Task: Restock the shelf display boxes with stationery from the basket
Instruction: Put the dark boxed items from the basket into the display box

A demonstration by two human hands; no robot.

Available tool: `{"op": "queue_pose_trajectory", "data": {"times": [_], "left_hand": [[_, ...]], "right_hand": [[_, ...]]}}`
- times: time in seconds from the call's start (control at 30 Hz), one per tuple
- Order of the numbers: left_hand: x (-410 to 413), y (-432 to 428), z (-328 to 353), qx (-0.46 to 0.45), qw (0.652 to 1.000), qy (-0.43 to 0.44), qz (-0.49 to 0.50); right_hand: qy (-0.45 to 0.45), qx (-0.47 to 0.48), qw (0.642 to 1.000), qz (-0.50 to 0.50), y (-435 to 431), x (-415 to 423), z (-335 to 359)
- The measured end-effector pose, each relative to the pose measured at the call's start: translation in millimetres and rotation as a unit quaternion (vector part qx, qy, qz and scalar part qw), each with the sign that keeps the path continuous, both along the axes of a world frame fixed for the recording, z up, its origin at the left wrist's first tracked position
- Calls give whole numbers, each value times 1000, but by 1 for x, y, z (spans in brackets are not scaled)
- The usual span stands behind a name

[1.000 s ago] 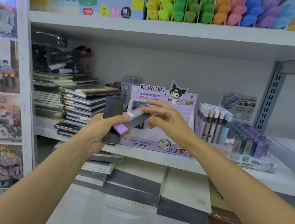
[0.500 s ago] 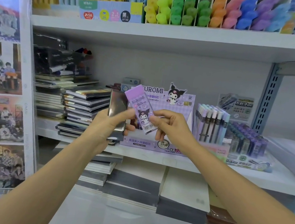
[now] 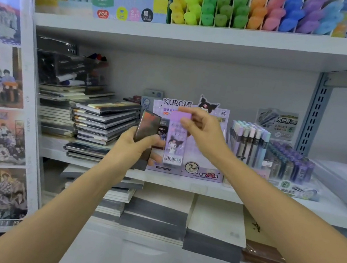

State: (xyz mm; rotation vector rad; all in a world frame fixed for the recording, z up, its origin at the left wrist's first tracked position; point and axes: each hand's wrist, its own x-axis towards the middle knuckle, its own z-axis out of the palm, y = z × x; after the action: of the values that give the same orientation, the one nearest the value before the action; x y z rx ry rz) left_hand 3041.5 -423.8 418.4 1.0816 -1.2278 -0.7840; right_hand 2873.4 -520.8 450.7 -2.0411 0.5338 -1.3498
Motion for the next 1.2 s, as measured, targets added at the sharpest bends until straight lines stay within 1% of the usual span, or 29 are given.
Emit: {"op": "queue_pose_trajectory", "data": {"times": [0.03,0.13,0.2,0.33,0.47,0.63,0.73,0.9,1.03,1.2], "left_hand": [[4,0,0,8,1000,9,-2],[12,-3,-4,14,1000,-15,-7],[14,-6,-8,13,1000,-8,-14],[15,-13,-18,39,999,35,-14],[16,-19,-31,74,997,3,-14],[22,-25,-38,73,997,-18,-2],[24,-26,-39,72,997,-15,2],[23,-25,-39,76,997,-14,2],[23,-24,-38,76,997,-13,-5],[20,-20,-37,73,997,2,-12]], "right_hand": [[-33,10,999,-30,-6,-1,3],[-109,27,984,-136,-24,-5,10],[-113,22,980,-165,-32,-3,11],[-40,-23,983,-179,-37,10,5],[12,-39,981,-188,-44,16,-13],[77,-48,983,-160,-52,10,-9],[116,-64,980,-149,-54,9,-4],[140,-120,964,-189,-61,18,-5],[153,-136,962,-180,-63,22,-12],[165,-147,946,-236,-59,23,-26]]}}
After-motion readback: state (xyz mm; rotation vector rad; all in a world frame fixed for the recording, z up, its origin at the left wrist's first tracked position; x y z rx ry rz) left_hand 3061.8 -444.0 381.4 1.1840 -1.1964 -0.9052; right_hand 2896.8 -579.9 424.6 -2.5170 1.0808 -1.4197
